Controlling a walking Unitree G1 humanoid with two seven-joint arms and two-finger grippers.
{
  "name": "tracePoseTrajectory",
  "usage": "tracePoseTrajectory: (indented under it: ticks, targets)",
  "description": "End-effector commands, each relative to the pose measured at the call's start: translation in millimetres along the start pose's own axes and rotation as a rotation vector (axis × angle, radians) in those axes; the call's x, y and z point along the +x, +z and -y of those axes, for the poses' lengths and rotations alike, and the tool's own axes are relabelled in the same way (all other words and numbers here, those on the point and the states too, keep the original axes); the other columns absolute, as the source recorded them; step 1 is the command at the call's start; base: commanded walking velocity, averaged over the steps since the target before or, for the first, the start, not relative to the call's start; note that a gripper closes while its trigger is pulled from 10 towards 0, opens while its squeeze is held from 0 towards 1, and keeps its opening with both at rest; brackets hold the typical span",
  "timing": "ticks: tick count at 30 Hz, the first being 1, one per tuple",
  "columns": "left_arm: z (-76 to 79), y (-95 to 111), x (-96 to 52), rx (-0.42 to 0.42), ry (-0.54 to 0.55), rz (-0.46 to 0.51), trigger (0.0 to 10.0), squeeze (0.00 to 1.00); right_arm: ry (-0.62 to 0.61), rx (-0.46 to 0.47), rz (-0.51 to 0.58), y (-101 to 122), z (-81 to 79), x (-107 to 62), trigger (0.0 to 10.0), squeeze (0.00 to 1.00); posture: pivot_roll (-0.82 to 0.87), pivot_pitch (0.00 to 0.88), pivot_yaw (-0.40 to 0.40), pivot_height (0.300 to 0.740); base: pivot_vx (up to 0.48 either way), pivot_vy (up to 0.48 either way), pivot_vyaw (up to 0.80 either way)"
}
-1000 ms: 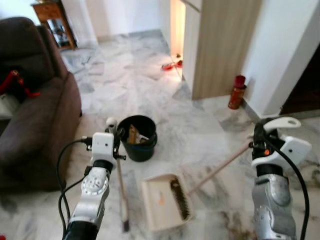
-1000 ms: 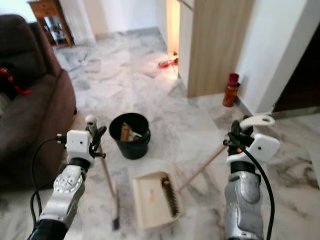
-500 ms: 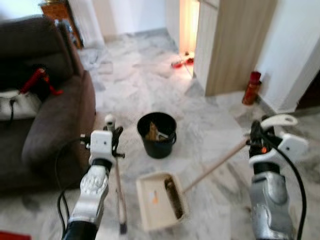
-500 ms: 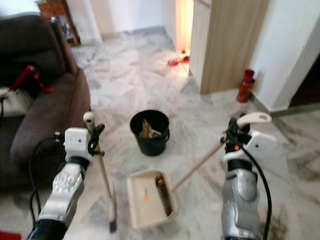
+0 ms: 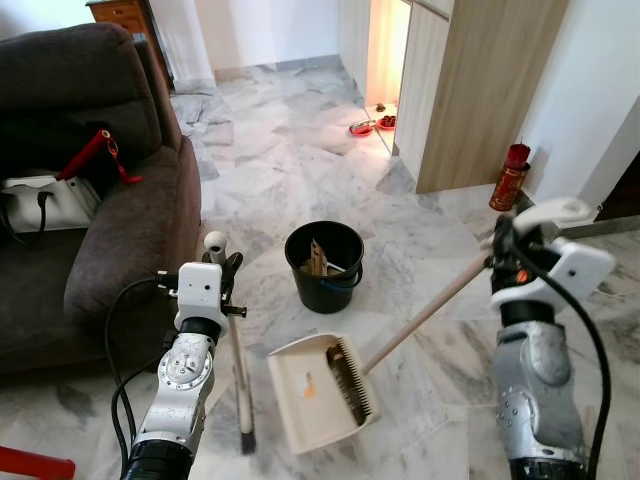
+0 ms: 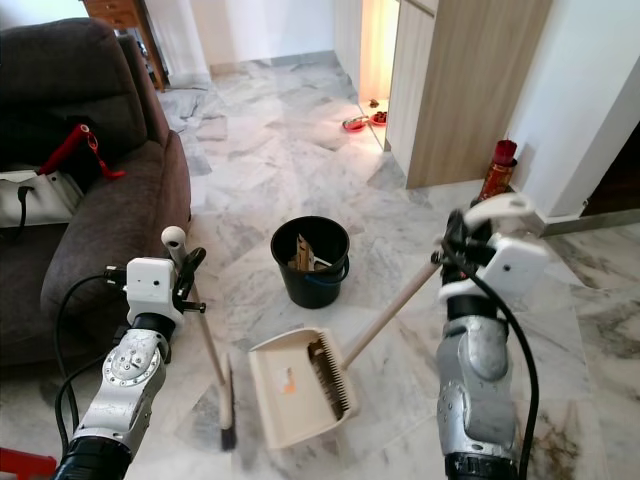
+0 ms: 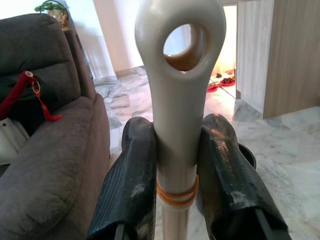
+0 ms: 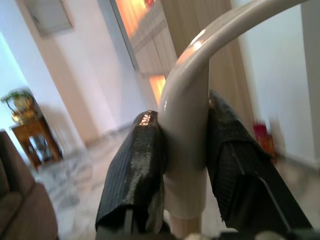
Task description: Sweep floor
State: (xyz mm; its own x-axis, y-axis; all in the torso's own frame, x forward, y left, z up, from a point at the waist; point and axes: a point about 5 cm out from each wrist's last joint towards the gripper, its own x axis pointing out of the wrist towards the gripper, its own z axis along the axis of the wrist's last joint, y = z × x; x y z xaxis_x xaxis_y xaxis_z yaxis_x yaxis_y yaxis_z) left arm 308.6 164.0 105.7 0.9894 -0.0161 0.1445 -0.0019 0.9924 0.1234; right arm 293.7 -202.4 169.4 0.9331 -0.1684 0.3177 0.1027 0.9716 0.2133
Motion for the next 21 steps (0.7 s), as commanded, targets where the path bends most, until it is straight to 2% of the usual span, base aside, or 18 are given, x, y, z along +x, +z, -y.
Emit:
tracePoseTrajectory:
  ticks: [1, 3, 7, 9, 12, 21]
  targets:
    - [-1.1, 9.5, 3.0, 0.008, 0.003, 0.05, 10.0, 0.0, 0.037, 0.014, 0.169, 39.7, -15.4, 13.7, 10.0, 0.0, -0.1, 0.005, 0.064, 0.74, 0.0, 0.0, 0.0]
    - [-0.9, 9.7, 3.0, 0.008, 0.002, 0.05, 10.0, 0.0, 0.04, 0.008, 0.189, 44.7, -17.3, 15.7, 10.0, 0.0, -0.1, 0.005, 0.064, 0.74, 0.0, 0.0, 0.0]
    - [0.8, 10.1, 2.9, 0.016, -0.007, 0.058, 10.0, 0.0, 0.082, 0.029, 0.291, 73.5, -36.3, 24.5, 10.0, 0.0, -0.1, 0.0, 0.065, 0.74, 0.0, 0.0, 0.0]
    - [0.4, 10.1, 2.9, 0.018, -0.007, 0.058, 10.0, 0.0, 0.089, 0.044, 0.314, 79.9, -41.7, 25.9, 10.0, 0.0, -0.1, 0.0, 0.068, 0.74, 0.0, 0.0, 0.0]
    - [0.2, 10.7, 3.3, 0.026, -0.008, 0.061, 10.0, 0.0, 0.093, 0.059, 0.324, 82.6, -45.3, 26.4, 10.0, 0.0, -0.1, 0.0, 0.068, 0.74, 0.0, 0.0, 0.0]
    - [1.0, 11.8, 3.2, 0.035, -0.013, 0.067, 10.0, 0.0, 0.09, 0.067, 0.306, 80.4, -47.0, 24.8, 10.0, 0.0, -0.1, 0.0, 0.07, 0.74, 0.328, 0.0, 0.0]
